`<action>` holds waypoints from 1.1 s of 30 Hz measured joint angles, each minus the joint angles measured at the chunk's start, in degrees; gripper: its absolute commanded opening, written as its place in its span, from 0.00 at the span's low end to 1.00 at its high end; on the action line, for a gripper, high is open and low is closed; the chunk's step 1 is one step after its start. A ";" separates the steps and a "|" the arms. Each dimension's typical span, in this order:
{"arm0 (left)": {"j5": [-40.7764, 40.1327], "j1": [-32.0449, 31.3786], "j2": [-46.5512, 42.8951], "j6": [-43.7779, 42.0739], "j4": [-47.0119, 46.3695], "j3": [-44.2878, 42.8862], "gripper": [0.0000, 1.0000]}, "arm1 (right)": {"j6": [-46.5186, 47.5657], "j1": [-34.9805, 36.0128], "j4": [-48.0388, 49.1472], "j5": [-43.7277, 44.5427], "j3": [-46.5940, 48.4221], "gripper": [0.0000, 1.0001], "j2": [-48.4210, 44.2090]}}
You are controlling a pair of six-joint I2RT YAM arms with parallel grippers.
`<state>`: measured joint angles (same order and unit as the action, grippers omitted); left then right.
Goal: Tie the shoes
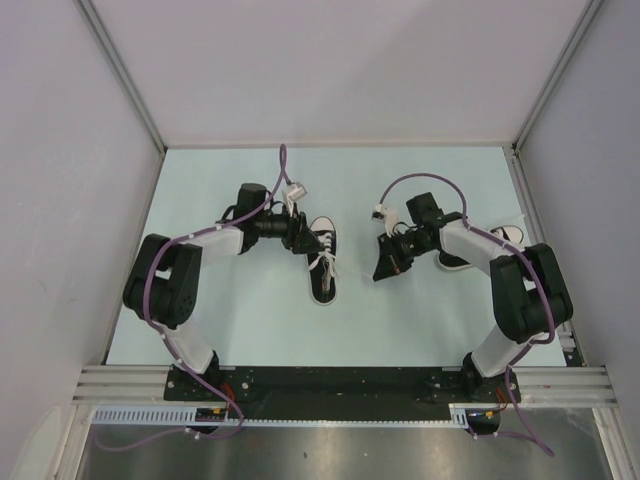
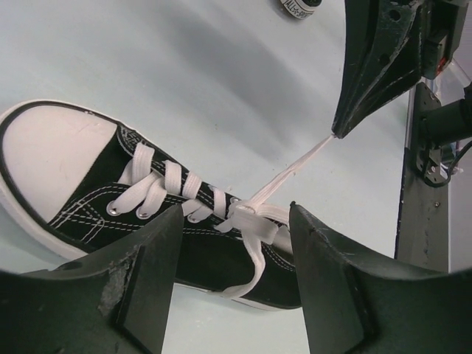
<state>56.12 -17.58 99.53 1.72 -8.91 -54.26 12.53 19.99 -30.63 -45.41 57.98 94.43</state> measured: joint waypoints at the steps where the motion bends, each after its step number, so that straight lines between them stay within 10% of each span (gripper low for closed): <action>1: 0.09 -0.24 0.11 0.07 -0.09 0.00 0.56 | 0.00 0.02 0.09 0.00 0.00 0.00 0.11; 5: 0.94 -1.07 0.79 0.68 -0.48 0.00 0.32 | -0.26 -0.02 1.09 0.15 0.00 0.02 0.61; 12: 1.31 -1.20 1.36 0.94 -0.31 -0.04 0.03 | -2.84 -0.11 3.28 1.01 0.00 0.45 0.72; 33: 1.31 -1.20 1.73 0.46 0.94 -1.05 0.00 | -26.60 7.06 25.51 -6.16 3.78 0.48 8.28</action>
<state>57.43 -18.79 101.25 2.17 -7.97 -55.31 -14.06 27.05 -5.13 -51.57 61.76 102.72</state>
